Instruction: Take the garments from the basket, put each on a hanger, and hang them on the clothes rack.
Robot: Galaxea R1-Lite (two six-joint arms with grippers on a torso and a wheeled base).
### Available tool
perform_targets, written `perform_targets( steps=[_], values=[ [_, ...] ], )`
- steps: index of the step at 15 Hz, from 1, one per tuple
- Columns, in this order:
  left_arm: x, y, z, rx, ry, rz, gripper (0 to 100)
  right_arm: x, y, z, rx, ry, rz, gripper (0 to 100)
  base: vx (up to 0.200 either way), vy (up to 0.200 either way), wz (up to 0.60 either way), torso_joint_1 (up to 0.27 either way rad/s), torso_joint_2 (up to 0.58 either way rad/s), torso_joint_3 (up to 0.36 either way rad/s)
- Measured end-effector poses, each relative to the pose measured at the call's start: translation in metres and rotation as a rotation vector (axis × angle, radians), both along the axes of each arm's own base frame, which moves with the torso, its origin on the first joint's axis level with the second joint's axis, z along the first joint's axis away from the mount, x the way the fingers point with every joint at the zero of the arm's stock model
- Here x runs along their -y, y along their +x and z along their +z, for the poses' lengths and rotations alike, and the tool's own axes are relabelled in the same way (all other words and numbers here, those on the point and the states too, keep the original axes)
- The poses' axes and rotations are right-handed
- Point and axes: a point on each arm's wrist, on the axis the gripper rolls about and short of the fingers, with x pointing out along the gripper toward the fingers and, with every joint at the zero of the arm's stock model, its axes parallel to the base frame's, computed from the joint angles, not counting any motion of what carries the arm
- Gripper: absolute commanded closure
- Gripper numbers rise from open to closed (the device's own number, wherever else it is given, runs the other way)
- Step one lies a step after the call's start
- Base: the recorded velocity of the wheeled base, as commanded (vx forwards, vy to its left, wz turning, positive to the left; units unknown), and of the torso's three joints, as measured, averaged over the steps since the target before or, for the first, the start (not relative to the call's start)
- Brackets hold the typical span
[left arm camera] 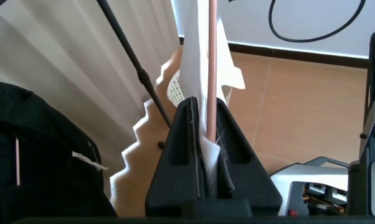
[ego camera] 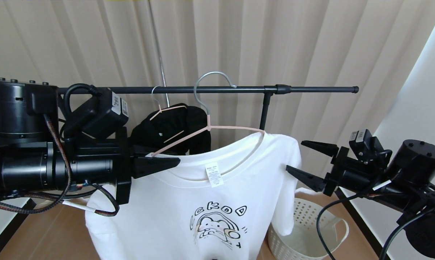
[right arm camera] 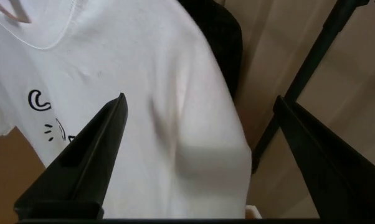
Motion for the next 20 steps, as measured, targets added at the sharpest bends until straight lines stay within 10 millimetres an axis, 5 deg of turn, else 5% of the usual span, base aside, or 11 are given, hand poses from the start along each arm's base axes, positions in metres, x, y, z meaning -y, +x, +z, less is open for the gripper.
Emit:
perform_targets(
  steps=[5,6,20],
  values=[
    [-0.003,-0.009,0.001,0.01,-0.011,0.002,100,0.0,0.005,-0.011,-0.033,-0.006,-0.002,0,0.0,0.0,0.0,0.0,0.0,0.0],
    [-0.004,-0.01,0.001,0.012,-0.012,0.002,100,-0.001,0.006,-0.012,-0.036,-0.007,-0.004,100,0.0,0.0,0.0,0.0,0.0,0.0],
    [-0.015,-0.011,-0.003,0.008,-0.01,0.05,100,0.01,0.01,0.003,-0.012,0.035,-0.092,100,0.0,0.0,0.0,0.0,0.0,0.0]
  ],
)
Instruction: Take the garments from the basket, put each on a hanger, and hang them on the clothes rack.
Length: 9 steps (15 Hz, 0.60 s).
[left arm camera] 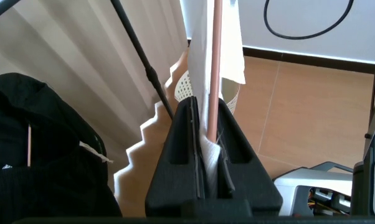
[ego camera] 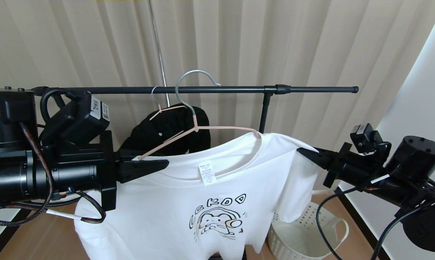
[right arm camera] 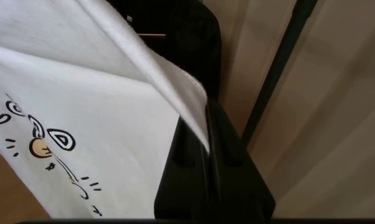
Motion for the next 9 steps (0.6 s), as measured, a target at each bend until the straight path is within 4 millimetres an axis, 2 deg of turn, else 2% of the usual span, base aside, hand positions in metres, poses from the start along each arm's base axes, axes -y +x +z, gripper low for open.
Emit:
perform_targets(
  steps=[3,4,9],
  values=[
    [-0.001,0.001,0.0,-0.003,0.0,0.004,100,-0.002,-0.006,0.002,-0.015,-0.004,0.008,100,0.0,0.0,0.0,0.0,0.0,0.0],
    [0.0,0.001,0.0,-0.003,0.0,0.004,100,-0.002,-0.009,0.003,-0.03,-0.011,0.01,0,0.0,0.0,0.0,0.0,0.0,0.0],
    [0.0,0.004,0.002,-0.023,-0.045,0.029,100,-0.002,-0.02,0.01,0.01,-0.051,0.026,0,0.0,0.0,0.0,0.0,0.0,0.0]
  ],
)
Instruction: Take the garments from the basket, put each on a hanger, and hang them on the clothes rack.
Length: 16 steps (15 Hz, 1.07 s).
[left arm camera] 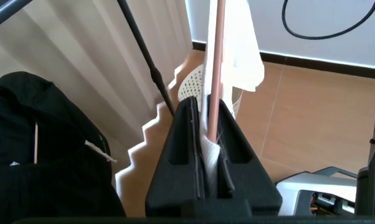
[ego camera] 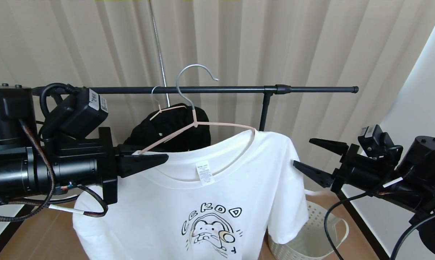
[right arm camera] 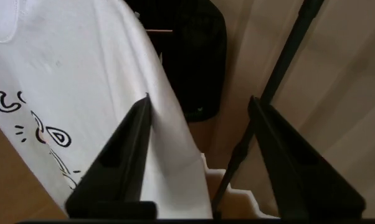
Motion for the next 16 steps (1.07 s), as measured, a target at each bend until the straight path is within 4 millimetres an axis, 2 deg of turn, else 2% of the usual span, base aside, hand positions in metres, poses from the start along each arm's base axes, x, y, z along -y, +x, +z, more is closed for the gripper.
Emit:
perform_targets(
  steps=[7,11,16],
  values=[
    [-0.02,0.003,-0.008,-0.045,-0.007,0.095,100,0.0,-0.005,0.008,0.024,0.004,0.004,0,0.0,0.0,0.0,0.0,0.0,0.0],
    [-0.035,0.0,-0.015,-0.1,-0.025,0.17,100,-0.009,-0.007,0.012,0.036,0.009,0.03,0,0.0,0.0,0.0,0.0,0.0,0.0],
    [-0.044,-0.007,-0.025,-0.173,-0.051,0.226,100,-0.022,-0.01,0.014,0.011,0.012,-0.04,0,0.0,0.0,0.0,0.0,0.0,0.0]
  ],
)
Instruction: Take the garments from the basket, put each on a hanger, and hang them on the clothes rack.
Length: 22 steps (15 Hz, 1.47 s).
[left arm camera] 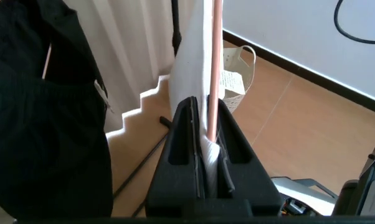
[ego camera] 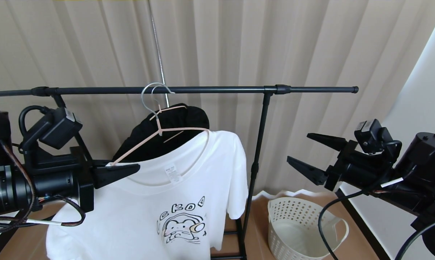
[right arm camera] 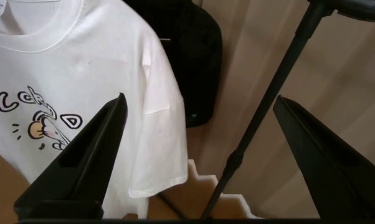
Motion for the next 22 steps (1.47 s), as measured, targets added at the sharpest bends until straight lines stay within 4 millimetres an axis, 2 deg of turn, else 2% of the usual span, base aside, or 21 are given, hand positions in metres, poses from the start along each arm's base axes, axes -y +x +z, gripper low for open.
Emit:
perform_targets(
  steps=[4,7,12,15,18,22],
  values=[
    [-0.004,0.009,-0.003,-0.038,-0.038,0.073,100,-0.003,-0.005,0.008,-0.031,0.009,0.002,0,0.0,0.0,0.0,0.0,0.0,0.0],
    [-0.002,0.026,-0.01,-0.004,-0.027,0.131,100,-0.003,-0.004,0.011,-0.017,0.013,-0.007,0,0.0,0.0,0.0,0.0,0.0,0.0],
    [0.005,0.056,-0.024,-0.052,-0.062,0.159,100,-0.003,-0.001,0.01,-0.02,0.011,-0.023,0,0.0,0.0,0.0,0.0,0.0,0.0],
    [0.015,0.077,-0.027,-0.034,-0.093,0.16,100,-0.003,0.002,0.007,-0.029,0.008,-0.025,0,0.0,0.0,0.0,0.0,0.0,0.0],
    [0.035,0.099,-0.029,-0.045,-0.099,0.23,100,-0.003,0.004,0.006,-0.031,0.007,-0.027,0,0.0,0.0,0.0,0.0,0.0,0.0],
    [0.051,0.12,-0.03,-0.029,-0.099,0.223,100,-0.001,0.006,0.006,-0.029,0.006,-0.036,0,0.0,0.0,0.0,0.0,0.0,0.0]
  ],
)
